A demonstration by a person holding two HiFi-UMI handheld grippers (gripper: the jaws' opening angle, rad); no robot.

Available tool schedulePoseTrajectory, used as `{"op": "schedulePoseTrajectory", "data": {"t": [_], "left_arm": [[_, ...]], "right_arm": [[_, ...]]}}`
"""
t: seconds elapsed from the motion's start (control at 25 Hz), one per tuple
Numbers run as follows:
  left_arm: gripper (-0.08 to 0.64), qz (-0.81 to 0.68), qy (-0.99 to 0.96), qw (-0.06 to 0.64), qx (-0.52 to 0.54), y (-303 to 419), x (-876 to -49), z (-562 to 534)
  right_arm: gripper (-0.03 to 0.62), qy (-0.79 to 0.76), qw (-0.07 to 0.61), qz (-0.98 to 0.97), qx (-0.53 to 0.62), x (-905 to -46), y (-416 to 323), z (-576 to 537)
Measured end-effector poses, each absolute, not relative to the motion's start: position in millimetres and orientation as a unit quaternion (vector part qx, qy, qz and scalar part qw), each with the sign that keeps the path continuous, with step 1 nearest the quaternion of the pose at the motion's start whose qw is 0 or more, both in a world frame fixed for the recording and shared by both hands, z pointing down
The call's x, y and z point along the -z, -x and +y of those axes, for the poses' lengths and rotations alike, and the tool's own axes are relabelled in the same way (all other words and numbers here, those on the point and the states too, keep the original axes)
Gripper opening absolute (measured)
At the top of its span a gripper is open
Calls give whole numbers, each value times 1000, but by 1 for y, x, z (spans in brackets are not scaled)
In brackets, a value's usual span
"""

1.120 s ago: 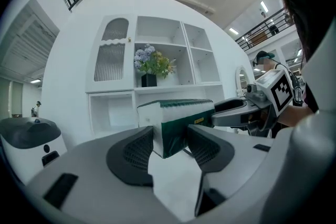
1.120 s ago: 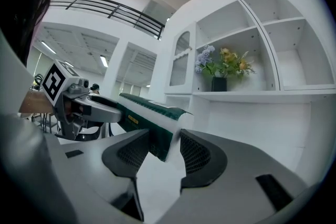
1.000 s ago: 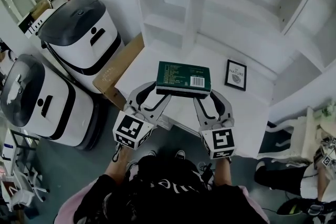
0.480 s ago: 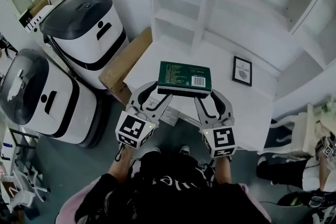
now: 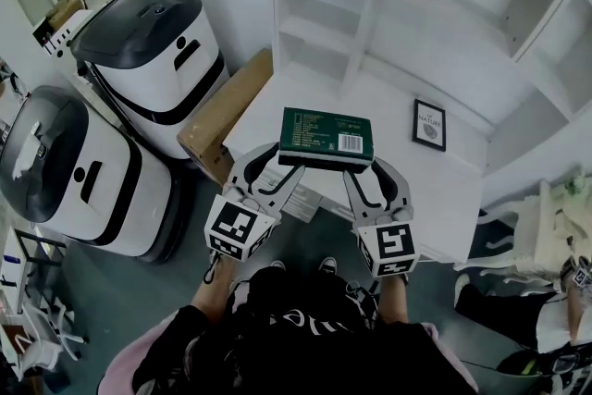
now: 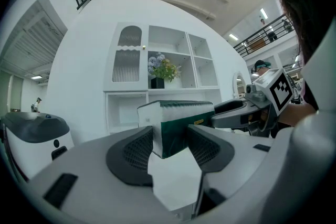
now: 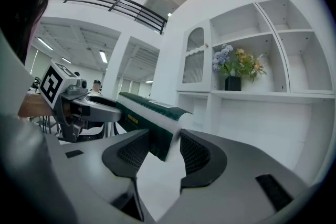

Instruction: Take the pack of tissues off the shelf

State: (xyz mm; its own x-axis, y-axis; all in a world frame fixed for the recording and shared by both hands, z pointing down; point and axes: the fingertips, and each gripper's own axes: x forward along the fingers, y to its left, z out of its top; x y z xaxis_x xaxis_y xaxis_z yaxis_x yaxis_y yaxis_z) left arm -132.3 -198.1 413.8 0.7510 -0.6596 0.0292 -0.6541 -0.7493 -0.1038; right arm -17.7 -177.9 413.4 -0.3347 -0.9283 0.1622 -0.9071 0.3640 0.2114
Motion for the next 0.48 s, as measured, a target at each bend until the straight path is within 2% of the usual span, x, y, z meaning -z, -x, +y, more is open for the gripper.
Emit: {"op": "schedulePoseTrajectory", "data": {"t": [0.48], "left_arm": [[209, 350, 936, 40, 27, 142, -415, -193]], "right_arm": [[209, -566, 133, -812, 44, -414, 27, -173]]}}
